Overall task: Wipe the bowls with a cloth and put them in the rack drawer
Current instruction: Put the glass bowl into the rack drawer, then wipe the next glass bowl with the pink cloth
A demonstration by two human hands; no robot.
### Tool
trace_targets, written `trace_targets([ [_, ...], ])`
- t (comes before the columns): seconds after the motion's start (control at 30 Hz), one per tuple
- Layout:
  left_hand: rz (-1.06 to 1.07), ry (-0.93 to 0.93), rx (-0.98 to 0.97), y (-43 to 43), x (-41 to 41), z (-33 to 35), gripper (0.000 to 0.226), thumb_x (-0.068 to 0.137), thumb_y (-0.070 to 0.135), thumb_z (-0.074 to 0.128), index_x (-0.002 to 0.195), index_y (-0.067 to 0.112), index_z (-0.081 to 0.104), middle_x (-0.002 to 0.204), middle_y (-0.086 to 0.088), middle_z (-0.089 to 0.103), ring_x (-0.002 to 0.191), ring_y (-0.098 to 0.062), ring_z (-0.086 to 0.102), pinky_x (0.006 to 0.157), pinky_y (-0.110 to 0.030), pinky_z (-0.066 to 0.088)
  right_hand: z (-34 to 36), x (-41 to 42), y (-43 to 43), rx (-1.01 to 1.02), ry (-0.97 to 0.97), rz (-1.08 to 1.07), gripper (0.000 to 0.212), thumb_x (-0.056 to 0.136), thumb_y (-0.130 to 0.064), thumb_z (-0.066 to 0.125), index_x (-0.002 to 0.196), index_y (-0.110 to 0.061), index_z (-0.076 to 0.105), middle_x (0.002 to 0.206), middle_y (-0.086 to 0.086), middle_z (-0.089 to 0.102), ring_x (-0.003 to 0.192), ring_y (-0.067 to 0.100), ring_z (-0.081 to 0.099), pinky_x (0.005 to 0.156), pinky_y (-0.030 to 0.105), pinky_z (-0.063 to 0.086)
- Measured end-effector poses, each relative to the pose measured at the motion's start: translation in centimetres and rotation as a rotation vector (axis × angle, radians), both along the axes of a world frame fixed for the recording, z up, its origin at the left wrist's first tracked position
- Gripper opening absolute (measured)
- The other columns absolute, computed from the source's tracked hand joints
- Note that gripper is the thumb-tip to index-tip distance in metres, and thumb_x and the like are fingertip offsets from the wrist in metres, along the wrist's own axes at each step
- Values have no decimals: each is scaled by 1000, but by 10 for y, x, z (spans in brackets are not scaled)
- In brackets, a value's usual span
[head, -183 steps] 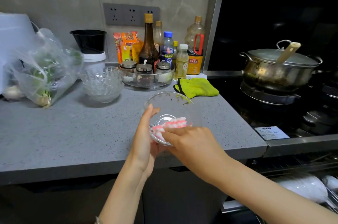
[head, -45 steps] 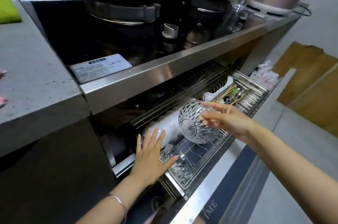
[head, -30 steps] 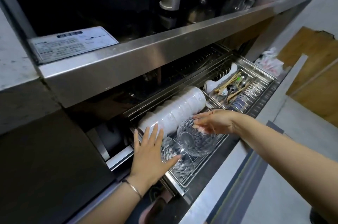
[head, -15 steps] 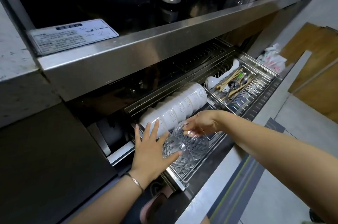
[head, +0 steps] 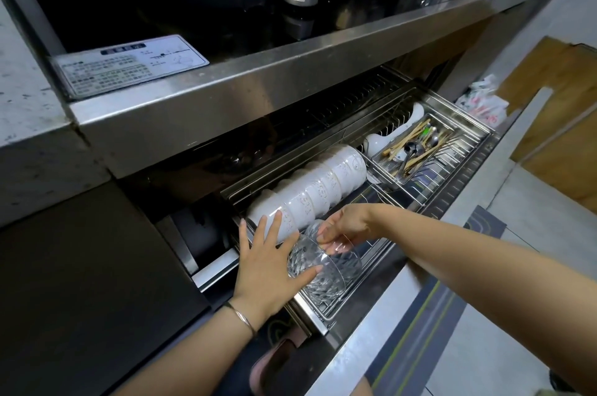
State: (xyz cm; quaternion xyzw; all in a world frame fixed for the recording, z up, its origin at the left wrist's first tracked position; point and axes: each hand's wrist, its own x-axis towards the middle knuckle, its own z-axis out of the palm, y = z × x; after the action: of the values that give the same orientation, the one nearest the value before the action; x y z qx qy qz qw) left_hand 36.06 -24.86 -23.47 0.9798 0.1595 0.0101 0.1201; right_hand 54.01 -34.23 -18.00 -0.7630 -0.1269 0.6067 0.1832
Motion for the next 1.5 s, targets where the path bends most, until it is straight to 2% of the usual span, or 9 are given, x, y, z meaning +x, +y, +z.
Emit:
trace_targets([
  [0.2, -4, 27, 1, -1, 0, 6, 103, 68, 89, -5, 143, 35, 42, 162, -6, 8, 149, -30, 5, 111, -53, -21, 9, -4, 0, -12, -13, 33, 17, 96, -12, 53, 80, -10, 57, 60, -5, 65, 55, 5, 60, 59, 18, 50],
  [0.4, -35, 164, 21, 1, -1, 14, 98, 69, 84, -5, 151, 35, 19, 162, -4, -9, 148, -27, -10, 110, -54, -23, 20, -4, -8, 33, -388, 90, 29, 94, -26, 60, 106, 0, 65, 94, 10, 67, 71, 16, 60, 63, 25, 49],
  [0.5, -31, 170, -61, 4, -8, 28, 108, 65, 86, -17, 152, 31, 15, 162, -2, -2, 149, -23, -6, 115, -50, -15, 33, 0, -23, 165, -680, 51, 29, 92, -30, 63, 108, -7, 66, 110, 10, 68, 92, 19, 61, 82, 29, 47],
  [0.6, -15, 109, -141, 5, -15, 54, 68, 95, 64, 20, 151, 27, 18, 161, 1, 12, 148, -19, 5, 120, -42, -2, 55, -11, -45, 274, -755, -6, 28, 93, -29, 61, 115, -14, 64, 116, 5, 66, 103, 18, 62, 96, 34, 48],
  [0.67, -66, 32, -150, 6, -21, 77, 56, 99, 52, 33, 149, 27, 26, 158, 3, 22, 145, -16, 16, 119, -34, 8, 74, -29, -58, 342, -776, -5, 29, 94, -26, 59, 121, -15, 62, 120, 2, 64, 106, 15, 61, 99, 34, 47],
  [0.9, -194, -328, -45, 22, -63, 193, 53, 94, 48, 33, 143, 28, 41, 151, 8, 35, 142, -14, 25, 113, -21, 6, 145, -105, -71, 645, -933, -113, 29, 95, -28, 57, 124, -31, 56, 123, -12, 59, 114, 4, 55, 100, 31, 47],
  [1.1, -145, -531, 91, 52, -128, 270, 53, 90, 49, 34, 132, 24, 54, 135, 6, 53, 132, -17, 39, 114, -25, 13, 214, -162, -37, 815, -1043, -30, 31, 93, -35, 58, 124, -36, 58, 129, -23, 54, 116, -1, 53, 102, 28, 44],
  [1.23, -19, -536, 158, 92, -175, 286, 51, 89, 47, 40, 127, 19, 58, 127, 0, 60, 125, -26, 50, 108, -41, 35, 242, -203, 8, 914, -1019, 87, 35, 92, -33, 59, 126, -34, 56, 128, -26, 52, 119, -7, 47, 103, 20, 39],
  [1.5, 161, -459, 139, 157, -253, 289, 58, 86, 57, 30, 120, 24, 63, 123, 6, 62, 125, -23, 50, 101, -26, 28, 255, -261, 95, 1023, -1002, 350, 35, 91, -41, 59, 126, -35, 56, 131, -27, 44, 121, -14, 37, 101, 5, 25],
])
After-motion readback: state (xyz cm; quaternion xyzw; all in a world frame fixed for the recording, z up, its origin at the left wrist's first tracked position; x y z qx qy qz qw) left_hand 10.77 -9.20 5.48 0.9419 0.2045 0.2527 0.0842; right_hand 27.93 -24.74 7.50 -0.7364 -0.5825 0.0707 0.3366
